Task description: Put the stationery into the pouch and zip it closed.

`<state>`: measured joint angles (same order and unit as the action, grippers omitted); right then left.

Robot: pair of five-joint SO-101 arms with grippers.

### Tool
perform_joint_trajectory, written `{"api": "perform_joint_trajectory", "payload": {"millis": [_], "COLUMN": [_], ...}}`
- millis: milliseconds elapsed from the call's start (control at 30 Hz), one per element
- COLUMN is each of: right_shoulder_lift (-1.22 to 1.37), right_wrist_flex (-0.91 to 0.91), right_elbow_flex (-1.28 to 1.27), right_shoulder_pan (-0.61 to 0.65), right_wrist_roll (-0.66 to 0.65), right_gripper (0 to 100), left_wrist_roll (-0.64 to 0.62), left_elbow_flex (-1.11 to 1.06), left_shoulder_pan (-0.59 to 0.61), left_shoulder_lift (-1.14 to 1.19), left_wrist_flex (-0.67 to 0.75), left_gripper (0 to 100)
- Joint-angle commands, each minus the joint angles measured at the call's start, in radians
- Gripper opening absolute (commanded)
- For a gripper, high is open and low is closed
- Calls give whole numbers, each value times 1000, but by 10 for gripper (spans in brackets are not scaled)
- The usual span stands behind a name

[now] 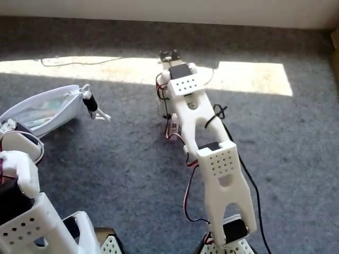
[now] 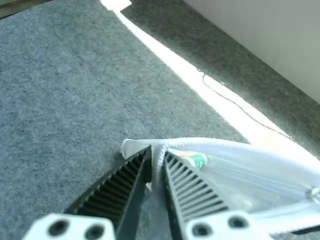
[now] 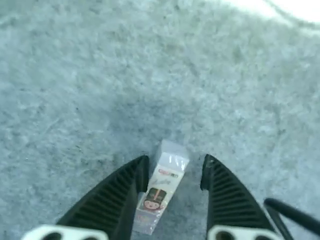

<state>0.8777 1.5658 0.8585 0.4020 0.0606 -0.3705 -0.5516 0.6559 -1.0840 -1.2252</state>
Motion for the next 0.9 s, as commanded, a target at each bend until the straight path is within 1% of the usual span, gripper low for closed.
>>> {"api": "perform_joint_trajectory", "payload": {"millis": [0,167,233,333,400,600,800,867], "right_shoulder_lift": [-81,-79,-79,-77,-65,2,31,33], "right_wrist_flex": [18,8,1,-59,-76,-76,-74,-74], "right_elbow_flex": [25,24,25,19,18,27,27,27], "right_shoulder_pan": [33,38,33,25,21,-13,-12,-12], "right_wrist_roll": [15,18,61,138,164,196,222,222], "right_gripper": [177,177,177,177,177,177,176,156], "left_wrist_roll": [-6,-6,-6,-6,-6,-6,-6,-6], "left_elbow_flex": [15,13,13,13,13,13,13,13], "left_shoulder_pan": [-19,-19,-19,-19,-19,-19,-19,-19], "left_shoulder_lift": [-27,-27,-27,-27,-27,-27,-27,-27], "left_wrist_flex": [28,28,28,28,28,28,28,28], "left_gripper": [8,8,8,8,8,8,8,8]}}
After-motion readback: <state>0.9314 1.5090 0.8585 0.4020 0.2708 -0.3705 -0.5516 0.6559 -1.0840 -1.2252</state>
